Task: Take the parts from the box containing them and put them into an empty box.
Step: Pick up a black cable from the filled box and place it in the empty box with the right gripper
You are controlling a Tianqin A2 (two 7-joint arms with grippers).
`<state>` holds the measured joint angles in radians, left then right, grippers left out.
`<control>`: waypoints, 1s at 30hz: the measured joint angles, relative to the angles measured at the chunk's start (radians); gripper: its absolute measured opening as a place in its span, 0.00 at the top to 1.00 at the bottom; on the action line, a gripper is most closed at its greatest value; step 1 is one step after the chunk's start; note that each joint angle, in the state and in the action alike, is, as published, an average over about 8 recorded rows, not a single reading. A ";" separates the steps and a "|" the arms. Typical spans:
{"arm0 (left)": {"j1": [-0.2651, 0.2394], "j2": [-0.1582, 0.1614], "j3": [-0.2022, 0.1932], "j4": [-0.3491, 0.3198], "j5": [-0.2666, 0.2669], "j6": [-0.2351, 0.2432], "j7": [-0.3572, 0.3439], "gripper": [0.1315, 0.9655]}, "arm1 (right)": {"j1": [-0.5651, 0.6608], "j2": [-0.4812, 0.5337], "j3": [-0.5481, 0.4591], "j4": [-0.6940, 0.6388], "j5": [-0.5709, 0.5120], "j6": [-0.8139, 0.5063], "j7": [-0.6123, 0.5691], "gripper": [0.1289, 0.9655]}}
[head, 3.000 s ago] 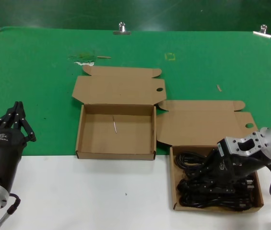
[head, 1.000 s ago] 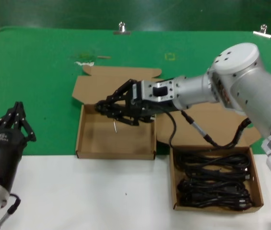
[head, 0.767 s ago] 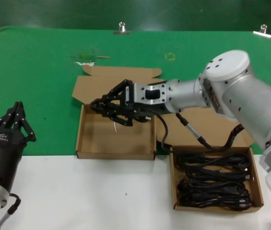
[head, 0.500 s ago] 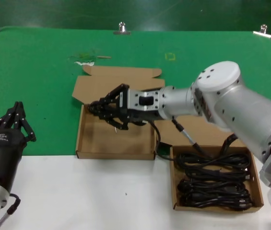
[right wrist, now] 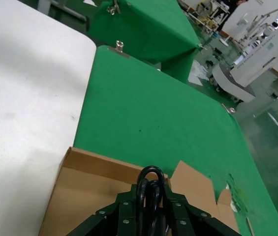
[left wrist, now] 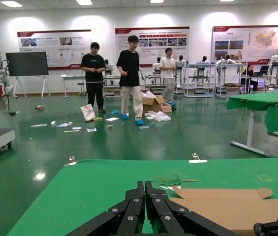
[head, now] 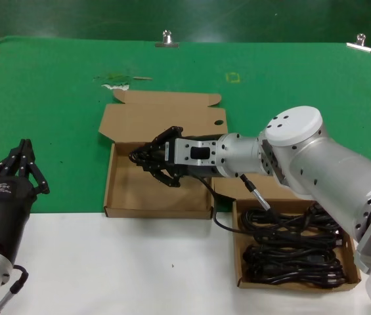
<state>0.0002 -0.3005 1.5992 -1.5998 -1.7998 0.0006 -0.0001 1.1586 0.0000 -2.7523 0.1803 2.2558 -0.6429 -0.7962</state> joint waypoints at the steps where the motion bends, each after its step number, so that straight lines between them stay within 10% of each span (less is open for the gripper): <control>1: 0.000 0.000 0.000 0.000 0.000 0.000 0.000 0.98 | -0.003 0.000 0.000 0.001 0.002 0.006 -0.004 0.87; 30: 0.000 0.000 0.000 0.000 0.000 0.000 0.000 0.98 | -0.035 0.000 -0.001 0.031 0.048 0.073 -0.071 0.87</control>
<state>0.0002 -0.3005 1.5992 -1.5998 -1.7998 0.0006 -0.0001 1.1240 0.0000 -2.7530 0.2108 2.3035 -0.5698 -0.8674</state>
